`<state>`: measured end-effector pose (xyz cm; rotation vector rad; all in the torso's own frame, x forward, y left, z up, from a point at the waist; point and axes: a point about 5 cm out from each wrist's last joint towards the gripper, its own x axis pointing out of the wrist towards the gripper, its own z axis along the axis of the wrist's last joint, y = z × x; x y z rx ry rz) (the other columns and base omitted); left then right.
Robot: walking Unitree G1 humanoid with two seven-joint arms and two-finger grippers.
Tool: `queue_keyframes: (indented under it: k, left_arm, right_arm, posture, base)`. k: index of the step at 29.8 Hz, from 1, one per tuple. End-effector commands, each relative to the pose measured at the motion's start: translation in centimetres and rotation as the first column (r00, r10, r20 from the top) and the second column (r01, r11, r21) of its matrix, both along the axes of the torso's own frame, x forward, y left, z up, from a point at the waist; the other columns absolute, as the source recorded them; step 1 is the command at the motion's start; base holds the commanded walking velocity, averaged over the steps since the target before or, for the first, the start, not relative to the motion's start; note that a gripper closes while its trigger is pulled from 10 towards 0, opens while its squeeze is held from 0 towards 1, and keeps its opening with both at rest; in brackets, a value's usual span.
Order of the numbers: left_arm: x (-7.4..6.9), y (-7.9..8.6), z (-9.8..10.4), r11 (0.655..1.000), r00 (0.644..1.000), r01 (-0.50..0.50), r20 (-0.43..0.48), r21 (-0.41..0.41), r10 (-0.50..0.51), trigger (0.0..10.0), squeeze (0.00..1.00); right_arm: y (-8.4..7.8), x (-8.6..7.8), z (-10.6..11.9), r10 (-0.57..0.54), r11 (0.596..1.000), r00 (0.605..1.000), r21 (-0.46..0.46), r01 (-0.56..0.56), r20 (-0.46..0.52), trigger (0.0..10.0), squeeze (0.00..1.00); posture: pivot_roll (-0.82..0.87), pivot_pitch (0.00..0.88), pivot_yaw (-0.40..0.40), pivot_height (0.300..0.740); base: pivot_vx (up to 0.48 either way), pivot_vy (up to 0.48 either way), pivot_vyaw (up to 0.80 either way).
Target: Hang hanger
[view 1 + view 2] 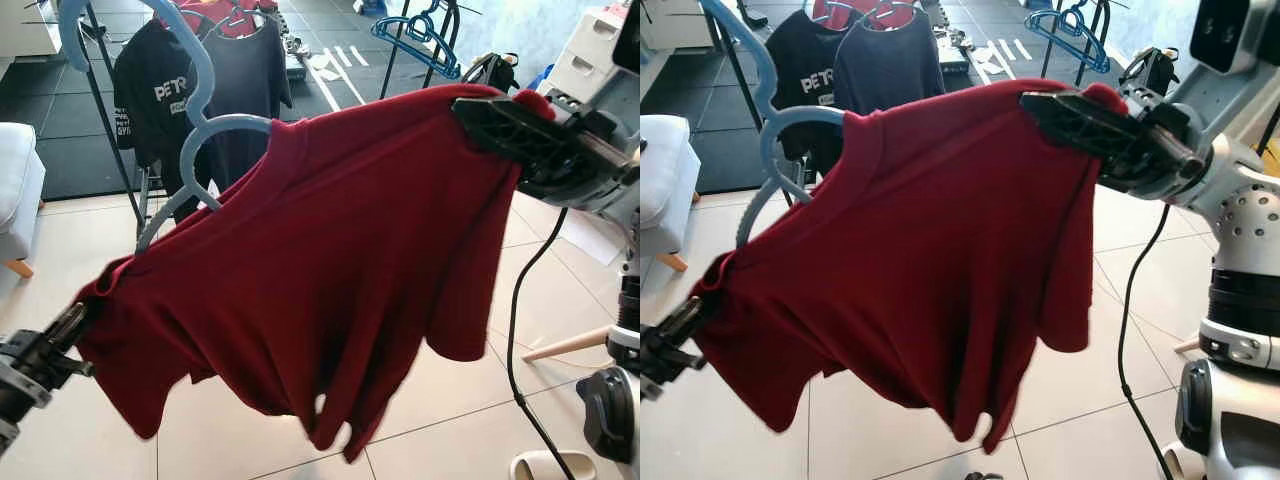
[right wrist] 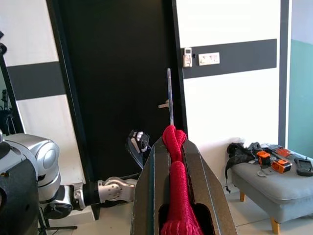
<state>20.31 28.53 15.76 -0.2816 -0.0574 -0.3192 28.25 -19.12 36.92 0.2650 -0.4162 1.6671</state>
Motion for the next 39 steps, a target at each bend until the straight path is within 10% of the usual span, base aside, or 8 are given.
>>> queue_keyframes:
  k: [1, 11, 30, 33, 34, 35, 39]
  left_arm:
    - [-0.5, -1.9, 0.9, 0.994, 0.993, 0.109, 0.055, -0.024, -0.107, 4.5, 0.00]
    - [-1.2, 2.1, 2.9, 0.999, 0.993, -0.030, 0.117, -0.027, 0.033, 2.4, 0.00]
    - [-3.4, -0.4, -0.9, 0.993, 0.989, 0.118, -0.088, -0.022, -0.120, 2.5, 0.00]
    - [-3.6, -0.7, -0.3, 0.986, 0.984, 0.159, -0.068, -0.056, -0.163, 3.1, 0.00]
    - [-3.7, -0.9, -0.3, 0.980, 0.979, 0.190, -0.071, -0.059, -0.193, 4.7, 0.00]
    - [-3.7, -1.3, -0.4, 0.975, 0.973, 0.214, -0.079, -0.059, -0.218, 10.0, 0.00]
    - [-3.4, -2.2, -0.9, 0.969, 0.965, 0.236, -0.100, -0.067, -0.242, 10.0, 0.00]
  right_arm:
    - [-1.3, -0.5, 0.4, -0.011, 0.999, 0.998, 0.042, 0.008, 0.056, 0.0, 0.00]
    - [-1.9, 0.2, -0.5, -0.079, 0.997, 0.996, 0.015, 0.078, 0.042, 0.0, 0.00]
    - [-1.6, -0.1, 0.9, -0.102, 0.994, 0.991, 0.033, 0.100, 0.086, 0.0, 0.00]
    - [-1.5, -0.1, 1.0, -0.102, 0.994, 0.991, 0.033, 0.100, 0.088, 0.0, 0.00]
    - [-1.4, -0.2, 1.1, -0.101, 0.995, 0.991, 0.035, 0.098, 0.089, 0.0, 0.00]
    - [-1.4, -0.2, 1.1, -0.098, 0.995, 0.991, 0.038, 0.095, 0.089, 0.0, 0.00]
    - [-1.2, -0.2, 1.1, -0.090, 0.995, 0.992, 0.051, 0.086, 0.086, 0.0, 0.00]
  posture:
    - [-0.02, 0.136, -0.074, 0.740]
    - [-0.02, 0.140, -0.071, 0.740]
    - [-0.03, 0.143, -0.069, 0.740]
    - [-0.03, 0.148, -0.070, 0.740]
    - [-0.02, 0.148, -0.069, 0.740]
    - [-0.02, 0.151, -0.068, 0.740]
    - [-0.02, 0.153, -0.068, 0.740]
  base:
    - [0.000, 0.000, 0.00]
    - [0.000, 0.000, 0.00]
    - [0.000, 0.000, 0.00]
    - [0.000, 0.000, 0.00]
    - [0.000, 0.000, 0.00]
    - [0.000, 0.000, 0.00]
    - [0.000, 0.000, 0.00]
